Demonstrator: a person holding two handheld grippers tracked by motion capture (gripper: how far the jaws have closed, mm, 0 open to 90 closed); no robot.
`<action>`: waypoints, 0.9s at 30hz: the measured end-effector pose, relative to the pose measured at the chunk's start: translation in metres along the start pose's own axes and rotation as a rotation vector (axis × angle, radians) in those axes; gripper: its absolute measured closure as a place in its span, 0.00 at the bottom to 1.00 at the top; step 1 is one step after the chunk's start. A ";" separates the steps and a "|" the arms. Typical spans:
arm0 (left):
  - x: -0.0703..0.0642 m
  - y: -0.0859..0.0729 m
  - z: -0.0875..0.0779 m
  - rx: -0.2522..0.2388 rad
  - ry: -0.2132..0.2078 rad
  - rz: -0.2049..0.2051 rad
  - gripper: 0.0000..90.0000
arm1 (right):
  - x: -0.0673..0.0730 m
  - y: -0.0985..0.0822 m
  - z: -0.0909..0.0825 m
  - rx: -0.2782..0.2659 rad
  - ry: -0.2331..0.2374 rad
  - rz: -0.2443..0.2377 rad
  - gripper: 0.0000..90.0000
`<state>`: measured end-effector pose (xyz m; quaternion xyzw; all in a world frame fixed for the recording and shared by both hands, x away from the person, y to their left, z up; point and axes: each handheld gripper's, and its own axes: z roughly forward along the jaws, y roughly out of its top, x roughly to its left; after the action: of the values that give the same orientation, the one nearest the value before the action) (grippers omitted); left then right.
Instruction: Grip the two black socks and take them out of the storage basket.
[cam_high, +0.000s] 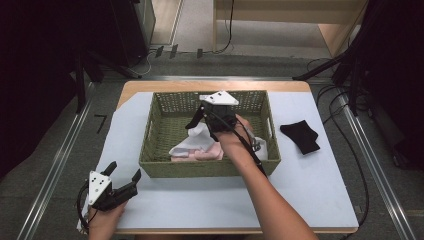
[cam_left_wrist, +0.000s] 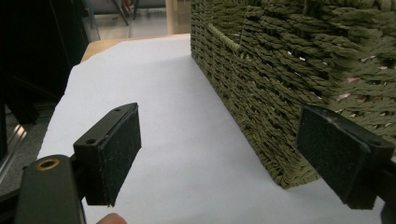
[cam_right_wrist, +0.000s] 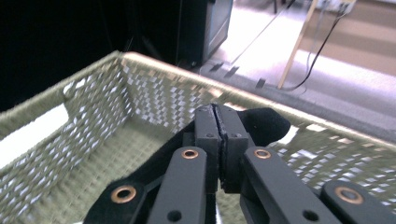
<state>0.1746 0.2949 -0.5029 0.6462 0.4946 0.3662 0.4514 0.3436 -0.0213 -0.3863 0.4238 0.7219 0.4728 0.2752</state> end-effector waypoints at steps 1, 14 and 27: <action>0.000 0.000 0.000 0.000 -0.001 0.001 0.17 | -0.007 0.003 -0.006 -0.026 -0.011 0.013 0.99; -0.001 0.000 0.000 -0.001 0.002 0.000 0.17 | -0.051 0.016 -0.045 -0.206 -0.100 0.050 0.99; -0.001 0.000 0.000 -0.001 0.005 0.004 0.17 | -0.113 0.017 -0.085 -0.286 -0.213 0.117 0.99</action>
<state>0.1743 0.2940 -0.5031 0.6460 0.4944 0.3687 0.4497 0.3365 -0.1549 -0.3373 0.4694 0.5883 0.5381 0.3795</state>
